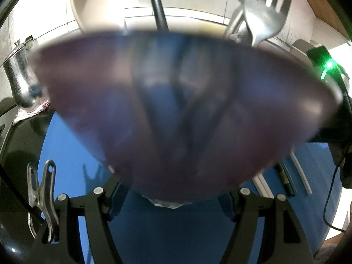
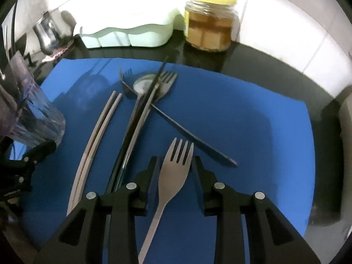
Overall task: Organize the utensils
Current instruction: 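Grasp the wooden fork with the right tool and lift it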
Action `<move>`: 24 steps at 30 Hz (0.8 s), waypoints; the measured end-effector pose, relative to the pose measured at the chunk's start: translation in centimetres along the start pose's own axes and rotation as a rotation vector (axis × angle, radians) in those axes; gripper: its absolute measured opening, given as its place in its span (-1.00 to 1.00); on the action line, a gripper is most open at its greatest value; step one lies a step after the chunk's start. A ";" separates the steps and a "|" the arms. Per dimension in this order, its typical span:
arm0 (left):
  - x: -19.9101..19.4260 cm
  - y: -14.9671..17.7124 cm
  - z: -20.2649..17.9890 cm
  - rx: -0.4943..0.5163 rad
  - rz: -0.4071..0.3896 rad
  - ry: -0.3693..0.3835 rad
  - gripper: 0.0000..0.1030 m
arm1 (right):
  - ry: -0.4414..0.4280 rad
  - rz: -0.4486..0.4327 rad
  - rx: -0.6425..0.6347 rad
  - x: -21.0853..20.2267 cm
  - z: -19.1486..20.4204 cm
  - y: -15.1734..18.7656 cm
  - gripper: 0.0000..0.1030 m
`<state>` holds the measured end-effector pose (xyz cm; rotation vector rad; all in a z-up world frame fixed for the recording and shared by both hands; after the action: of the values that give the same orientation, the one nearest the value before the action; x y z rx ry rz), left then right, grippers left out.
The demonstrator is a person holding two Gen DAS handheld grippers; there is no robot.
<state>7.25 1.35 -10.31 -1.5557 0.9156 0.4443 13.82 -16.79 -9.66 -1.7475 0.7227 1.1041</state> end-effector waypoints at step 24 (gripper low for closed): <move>0.0 0.1 0.1 0.000 -0.001 0.000 0.44 | -0.137 0.138 0.167 -3.0 1.0 2.7 -0.92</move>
<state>7.20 1.42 -10.33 -1.5562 0.9153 0.4440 9.92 -17.02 -8.19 -1.4844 0.8356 1.2075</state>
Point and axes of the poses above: each gripper's, at about its wrist camera, not at the fingertips, and x roughly the way its jaws point, z to its left, y to its underside, the point moved 3 cm from there along x, roughly the way its jaws point, and after that the axes turned 11 degrees about y, right-handed, at the moved point
